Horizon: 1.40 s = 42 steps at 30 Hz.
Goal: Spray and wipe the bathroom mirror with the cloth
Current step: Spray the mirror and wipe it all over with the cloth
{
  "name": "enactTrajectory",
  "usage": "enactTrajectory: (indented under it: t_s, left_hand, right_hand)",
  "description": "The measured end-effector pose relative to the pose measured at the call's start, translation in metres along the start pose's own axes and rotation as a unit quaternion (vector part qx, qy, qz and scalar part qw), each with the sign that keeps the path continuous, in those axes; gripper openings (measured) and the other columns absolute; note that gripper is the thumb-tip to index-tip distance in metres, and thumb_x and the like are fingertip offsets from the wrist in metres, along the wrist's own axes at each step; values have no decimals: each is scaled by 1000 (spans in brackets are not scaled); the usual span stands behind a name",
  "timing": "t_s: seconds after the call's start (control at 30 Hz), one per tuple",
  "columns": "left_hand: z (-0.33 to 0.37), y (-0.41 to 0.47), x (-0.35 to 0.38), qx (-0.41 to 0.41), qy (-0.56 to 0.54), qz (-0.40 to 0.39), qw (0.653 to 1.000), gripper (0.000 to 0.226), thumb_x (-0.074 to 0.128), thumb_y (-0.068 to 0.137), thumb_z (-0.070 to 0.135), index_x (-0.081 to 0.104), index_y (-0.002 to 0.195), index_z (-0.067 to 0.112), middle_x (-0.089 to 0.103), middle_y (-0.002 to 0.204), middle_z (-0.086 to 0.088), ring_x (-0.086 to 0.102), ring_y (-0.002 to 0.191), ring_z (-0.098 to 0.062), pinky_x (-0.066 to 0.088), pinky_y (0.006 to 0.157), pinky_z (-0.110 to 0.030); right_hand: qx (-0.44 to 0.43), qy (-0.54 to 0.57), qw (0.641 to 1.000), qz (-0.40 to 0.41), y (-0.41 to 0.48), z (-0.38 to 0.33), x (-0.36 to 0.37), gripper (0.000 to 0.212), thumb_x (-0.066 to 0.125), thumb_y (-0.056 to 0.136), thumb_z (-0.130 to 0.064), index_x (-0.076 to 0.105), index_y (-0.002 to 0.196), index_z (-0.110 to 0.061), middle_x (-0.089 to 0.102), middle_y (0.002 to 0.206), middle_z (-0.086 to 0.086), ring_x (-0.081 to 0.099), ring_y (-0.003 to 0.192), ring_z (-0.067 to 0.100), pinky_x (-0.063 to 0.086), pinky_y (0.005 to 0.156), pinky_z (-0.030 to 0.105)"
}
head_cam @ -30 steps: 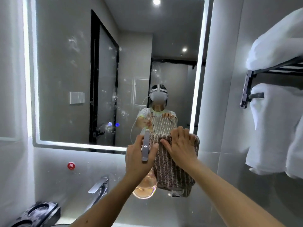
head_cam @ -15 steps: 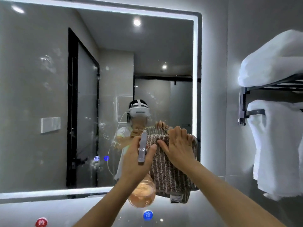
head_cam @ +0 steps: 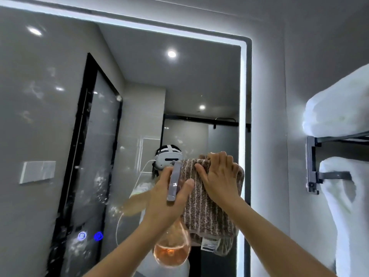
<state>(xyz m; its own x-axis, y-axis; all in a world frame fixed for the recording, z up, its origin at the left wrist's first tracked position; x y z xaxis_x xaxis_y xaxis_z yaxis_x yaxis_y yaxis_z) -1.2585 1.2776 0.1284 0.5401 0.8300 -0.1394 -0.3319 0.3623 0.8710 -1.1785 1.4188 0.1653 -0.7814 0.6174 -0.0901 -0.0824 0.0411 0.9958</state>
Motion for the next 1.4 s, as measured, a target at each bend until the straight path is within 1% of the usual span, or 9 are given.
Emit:
enactTrajectory:
  t_s: [0.23,0.37,0.47,0.67,0.77,0.87,1.03,1.1,1.4]
  left_hand:
    - [-16,26,16,-30,-39,15,999,28,58,83,46,54,101,25,64,87,0,62,79,-13,52,75,-35]
    - [-24,33,23,-23,-15,32,999,17,59,84,40,51,89,26,55,69,6,53,59,-5,40,58,-24]
    - [-23,36,26,-26,-23,32,999,15,60,83,40,52,87,27,57,69,5,52,57,-6,40,57,-24]
    - [-23,37,27,-22,-26,20,999,18,60,83,37,54,91,22,52,64,5,47,52,-3,39,56,-24]
    - [-24,36,27,-31,-14,23,999,30,57,79,48,54,94,22,57,70,3,54,60,-5,46,61,-28]
    - [-21,35,26,-44,-23,29,998,37,56,76,50,55,101,22,65,86,-3,62,79,-19,52,77,-42]
    - [-18,35,24,-72,-68,38,994,11,63,83,32,55,87,25,60,77,-1,55,66,-13,51,70,-36]
    - [-15,37,23,-73,-85,32,993,13,63,83,30,55,85,20,55,71,-1,49,62,-14,46,60,-28]
    - [-9,47,17,-114,-129,76,982,26,55,86,16,57,66,0,45,54,-9,38,55,-22,32,54,-35]
  right_hand:
    - [-61,78,992,73,1,11,30,35,45,80,-47,35,98,-19,31,105,2,34,96,20,29,82,32]
    - [-100,70,984,128,-3,15,33,30,46,82,-46,49,95,-19,33,110,4,34,102,23,31,88,29]
    - [-100,75,984,129,-4,17,32,51,28,94,-50,66,87,-17,32,103,2,33,93,19,46,74,37]
    - [-151,0,984,93,-17,22,35,33,37,92,-36,52,112,-14,39,103,1,39,93,20,51,74,38]
    - [-126,-3,990,58,-27,21,36,39,36,93,-35,44,125,-14,50,112,1,43,108,21,37,96,38]
    - [-80,-21,996,-41,-43,18,35,56,17,95,-48,31,138,-15,39,133,4,30,130,22,16,110,37]
    - [-43,-38,992,-109,-55,19,38,70,16,90,-61,19,145,-18,30,147,4,13,140,21,9,111,40]
    - [-43,-46,992,-108,-52,19,38,72,16,89,-61,14,146,-18,30,146,3,10,141,21,6,112,39]
    - [-48,-58,991,-111,-48,18,39,70,12,90,-60,23,142,-14,28,145,8,3,141,22,3,112,41]
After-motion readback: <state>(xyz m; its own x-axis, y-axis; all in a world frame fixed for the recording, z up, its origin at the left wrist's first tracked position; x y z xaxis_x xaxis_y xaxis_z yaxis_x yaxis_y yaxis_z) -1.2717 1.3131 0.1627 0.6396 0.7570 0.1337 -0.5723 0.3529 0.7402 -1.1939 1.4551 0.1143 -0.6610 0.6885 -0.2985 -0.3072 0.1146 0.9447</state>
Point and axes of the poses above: each hand's wrist, its own y-axis towards the middle knuckle, its own x-axis out of the palm, z = x × y, the point moved 3 cm from there along y, towards the middle knuckle
